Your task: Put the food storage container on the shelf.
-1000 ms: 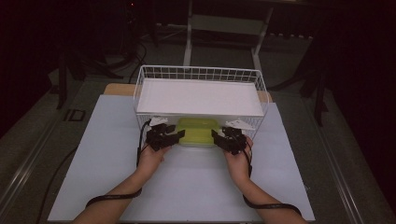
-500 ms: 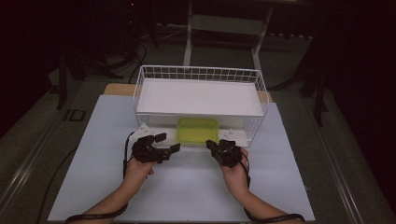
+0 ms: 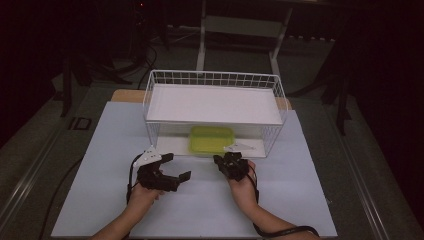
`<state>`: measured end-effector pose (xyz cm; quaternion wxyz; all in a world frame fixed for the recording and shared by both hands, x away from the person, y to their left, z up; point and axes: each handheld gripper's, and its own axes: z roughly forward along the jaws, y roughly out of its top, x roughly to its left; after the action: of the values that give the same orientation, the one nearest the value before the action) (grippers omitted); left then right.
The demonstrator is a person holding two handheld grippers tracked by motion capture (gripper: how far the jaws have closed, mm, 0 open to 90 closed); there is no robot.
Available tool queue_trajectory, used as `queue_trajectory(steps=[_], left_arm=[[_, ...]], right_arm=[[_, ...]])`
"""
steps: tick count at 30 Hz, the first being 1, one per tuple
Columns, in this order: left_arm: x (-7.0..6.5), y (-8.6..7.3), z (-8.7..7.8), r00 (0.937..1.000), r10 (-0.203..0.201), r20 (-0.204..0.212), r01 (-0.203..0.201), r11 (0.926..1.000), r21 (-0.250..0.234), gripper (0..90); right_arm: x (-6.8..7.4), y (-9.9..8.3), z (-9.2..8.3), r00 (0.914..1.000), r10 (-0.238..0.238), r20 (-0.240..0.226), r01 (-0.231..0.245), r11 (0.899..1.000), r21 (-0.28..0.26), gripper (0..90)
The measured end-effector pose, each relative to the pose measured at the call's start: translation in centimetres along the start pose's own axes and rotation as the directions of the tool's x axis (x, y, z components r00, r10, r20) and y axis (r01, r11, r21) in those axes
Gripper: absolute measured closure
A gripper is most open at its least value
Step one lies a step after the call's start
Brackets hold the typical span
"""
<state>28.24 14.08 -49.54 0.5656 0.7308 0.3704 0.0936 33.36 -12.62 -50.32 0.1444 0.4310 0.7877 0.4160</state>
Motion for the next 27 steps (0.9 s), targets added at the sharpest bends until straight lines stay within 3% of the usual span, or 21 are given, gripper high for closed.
queue_trajectory(steps=[3,7,11,27], left_arm=[[0.0,-0.3,0.2,0.9997,0.021,-0.008,-0.021,0.9997,0.009,1.1],[0.1,-0.3,0.2,0.9999,-0.010,0.004,0.010,0.9999,-0.007,1.1],[-0.1,-0.4,0.3,0.9998,0.011,-0.016,-0.011,0.9999,-0.001,1.1],[0.4,-0.9,0.2,0.9998,0.007,-0.017,-0.007,1.0000,0.000,1.1]], right_arm=[[-0.1,0.1,0.8,1.0000,0.005,0.001,-0.005,1.000,0.006,90.0],[-0.6,0.2,2.2,0.9997,0.026,0.001,-0.026,0.999,0.020,89.8],[-0.9,0.6,2.8,0.9995,0.029,0.013,-0.029,1.000,0.011,89.6],[-2.0,2.5,4.6,0.9967,0.046,0.068,-0.045,0.999,-0.023,87.9]])
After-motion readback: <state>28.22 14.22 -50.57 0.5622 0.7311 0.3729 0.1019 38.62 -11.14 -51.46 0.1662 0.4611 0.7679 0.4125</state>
